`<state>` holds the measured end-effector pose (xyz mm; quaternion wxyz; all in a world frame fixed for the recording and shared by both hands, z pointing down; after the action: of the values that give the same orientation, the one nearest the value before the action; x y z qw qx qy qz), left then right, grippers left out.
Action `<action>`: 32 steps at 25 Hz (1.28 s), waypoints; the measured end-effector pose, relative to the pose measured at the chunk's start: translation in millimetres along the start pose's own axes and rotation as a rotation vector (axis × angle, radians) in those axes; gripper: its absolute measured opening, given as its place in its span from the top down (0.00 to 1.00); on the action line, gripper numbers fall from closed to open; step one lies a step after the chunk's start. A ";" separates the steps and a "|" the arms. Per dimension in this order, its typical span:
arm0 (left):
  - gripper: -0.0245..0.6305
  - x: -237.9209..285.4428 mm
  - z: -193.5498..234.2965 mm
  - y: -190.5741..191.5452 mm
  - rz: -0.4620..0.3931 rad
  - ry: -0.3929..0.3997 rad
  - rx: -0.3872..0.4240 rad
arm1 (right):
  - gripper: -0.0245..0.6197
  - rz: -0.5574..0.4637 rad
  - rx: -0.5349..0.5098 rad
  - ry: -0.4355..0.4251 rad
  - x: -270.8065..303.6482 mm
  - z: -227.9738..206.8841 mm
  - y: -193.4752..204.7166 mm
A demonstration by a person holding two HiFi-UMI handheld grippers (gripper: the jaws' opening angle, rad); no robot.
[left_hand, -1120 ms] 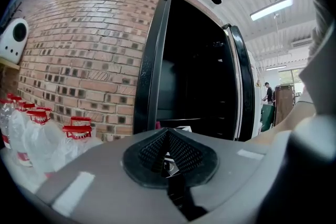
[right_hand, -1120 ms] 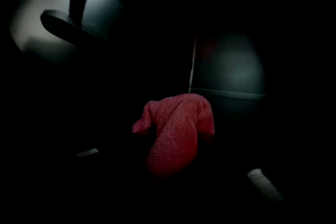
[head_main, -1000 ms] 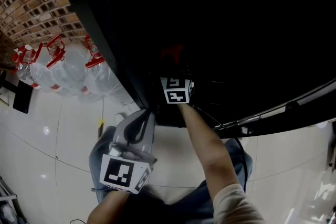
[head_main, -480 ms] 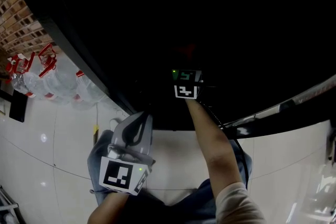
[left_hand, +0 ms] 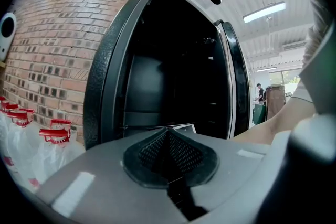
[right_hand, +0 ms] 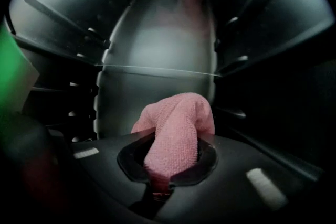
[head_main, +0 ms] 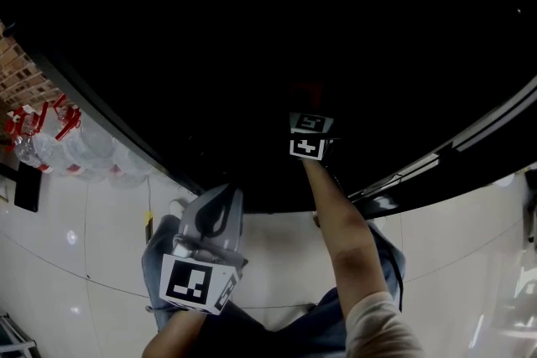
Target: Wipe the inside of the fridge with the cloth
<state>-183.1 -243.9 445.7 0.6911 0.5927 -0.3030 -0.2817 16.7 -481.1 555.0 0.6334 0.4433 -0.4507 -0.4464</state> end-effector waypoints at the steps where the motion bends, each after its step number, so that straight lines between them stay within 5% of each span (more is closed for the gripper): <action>1: 0.98 2.0 -2.6 -0.2 0.001 0.004 0.001 | 0.93 0.005 0.011 0.003 0.1 -3.8 3.4; 10: 0.98 10.5 -24.0 -7.1 -0.012 0.035 0.018 | 0.93 0.036 0.057 -0.056 -24.9 2.5 34.3; 23: 0.98 27.7 -58.8 -3.5 -0.002 0.041 -0.001 | 0.93 -0.030 0.070 -0.108 -159.8 -19.9 25.4; 32: 0.98 36.9 -82.5 1.9 -0.013 -0.059 -0.044 | 0.92 -0.082 0.099 -0.250 -225.4 -44.8 5.5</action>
<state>-96.8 -217.7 441.3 0.6928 0.5707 -0.3131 -0.3104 17.0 -255.3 511.8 0.5308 0.4329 -0.5292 -0.5009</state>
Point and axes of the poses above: the fingertips, and each gripper's own axes: x forward along the fingers, z to its left, y out of its underside, the point moved 3 cm from there along -x, backward along the fingers, and after that the axes turned 9 degrees about y, right-handed, at the moved point
